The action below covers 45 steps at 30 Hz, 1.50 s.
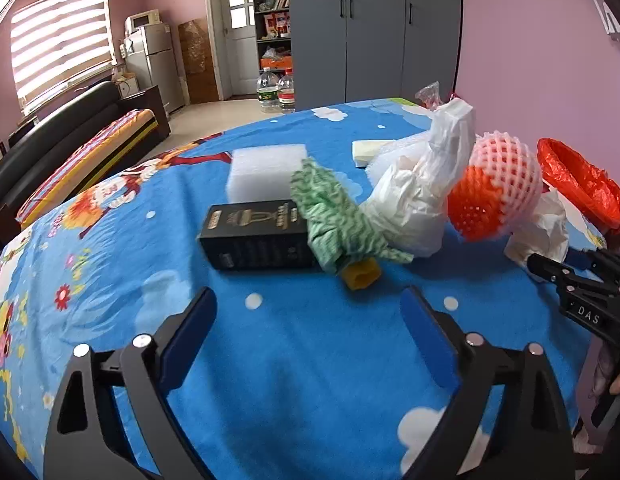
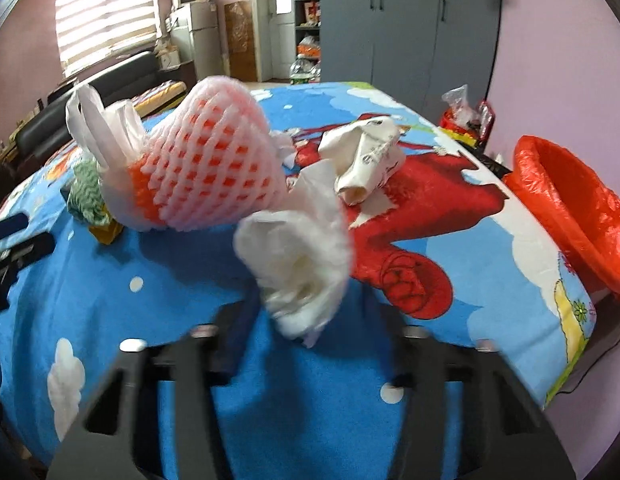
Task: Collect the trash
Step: 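Grasp the green cloth with the left tool while the right tool grasps a white tissue, then carry cloth and tissue to the red bin and open both tools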
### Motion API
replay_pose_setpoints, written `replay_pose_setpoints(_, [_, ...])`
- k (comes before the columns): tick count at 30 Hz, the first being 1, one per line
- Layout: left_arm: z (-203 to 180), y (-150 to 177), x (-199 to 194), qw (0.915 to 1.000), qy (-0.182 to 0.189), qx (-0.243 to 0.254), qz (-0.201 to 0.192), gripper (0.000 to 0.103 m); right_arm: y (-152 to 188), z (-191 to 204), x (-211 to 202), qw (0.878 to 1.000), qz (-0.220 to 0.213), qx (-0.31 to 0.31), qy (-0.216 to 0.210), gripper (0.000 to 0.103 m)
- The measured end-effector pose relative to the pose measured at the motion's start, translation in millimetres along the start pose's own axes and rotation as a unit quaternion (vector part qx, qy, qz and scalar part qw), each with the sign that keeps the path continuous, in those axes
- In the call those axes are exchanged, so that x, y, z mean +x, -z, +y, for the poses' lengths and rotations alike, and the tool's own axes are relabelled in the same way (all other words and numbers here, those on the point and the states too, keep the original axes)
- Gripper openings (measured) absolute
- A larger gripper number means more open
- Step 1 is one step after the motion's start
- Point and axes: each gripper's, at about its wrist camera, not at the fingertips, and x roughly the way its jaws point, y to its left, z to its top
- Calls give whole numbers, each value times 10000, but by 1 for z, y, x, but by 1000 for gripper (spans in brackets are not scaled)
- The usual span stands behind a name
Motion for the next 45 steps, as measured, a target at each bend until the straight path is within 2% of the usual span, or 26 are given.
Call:
replay_pose_setpoints(1, [-3,-3,4,10000,27,4,20,82,1,0,-1,10000,-24,-33,-9,18])
replay_pose_setpoints(3, [-7,-7,8,10000,89,-9,22,76,2,-2,-4,9999,-79,4,-71,14])
replay_pose_setpoints(8, [-19,-22,20,9999,-10,-32,-108,70,4,-9,-14,9995,-195,99,-210,13])
replay_pose_setpoints(10, [-19,-27,27,9999,-13,-90,-108,64,4,-10,-18,9994,-244,112,-235,13])
replay_pose_setpoints(11, [-19,-28,30,9999,14,-96,-98,60,4,-11,-21,9992,-276,126,-258,13])
replay_pose_setpoints(12, [-19,-29,35,9999,100,-91,-36,46,4,-12,-24,9991,-301,136,-263,13])
replay_pose_setpoints(13, [-18,-29,37,9998,172,-101,37,41,3,-12,-26,9990,-324,144,-270,13])
replay_pose_setpoints(18, [-9,-21,17,9985,447,-252,-180,38,5,-14,-40,9983,-440,192,-326,13])
replay_pose_setpoints(27, [-9,-5,-32,9977,367,-142,-559,38,9,-14,-63,9966,-679,262,-386,13])
replay_pose_setpoints(36, [-38,0,-60,9957,534,185,-734,38,13,-19,-83,9954,-874,245,-316,14])
replay_pose_setpoints(37, [-40,1,-61,9956,536,209,-739,38,13,-22,-80,9958,-823,274,-285,16])
replay_pose_setpoints(38, [-43,2,-62,9954,540,237,-749,38,14,-27,-77,9965,-735,336,-220,25])
replay_pose_setpoints(39, [-44,2,-64,9954,539,252,-757,38,15,-31,-74,9969,-658,397,-178,55])
replay_pose_setpoints(40, [-45,2,-63,9953,541,264,-756,38,17,-35,-71,9968,-622,474,-169,75])
replay_pose_setpoints(41, [-47,3,-64,9954,540,281,-742,38,18,-38,-71,9961,-665,553,-166,88])
replay_pose_setpoints(45, [-47,5,-60,9959,527,295,-667,38,17,-38,-58,9973,-593,415,-134,77])
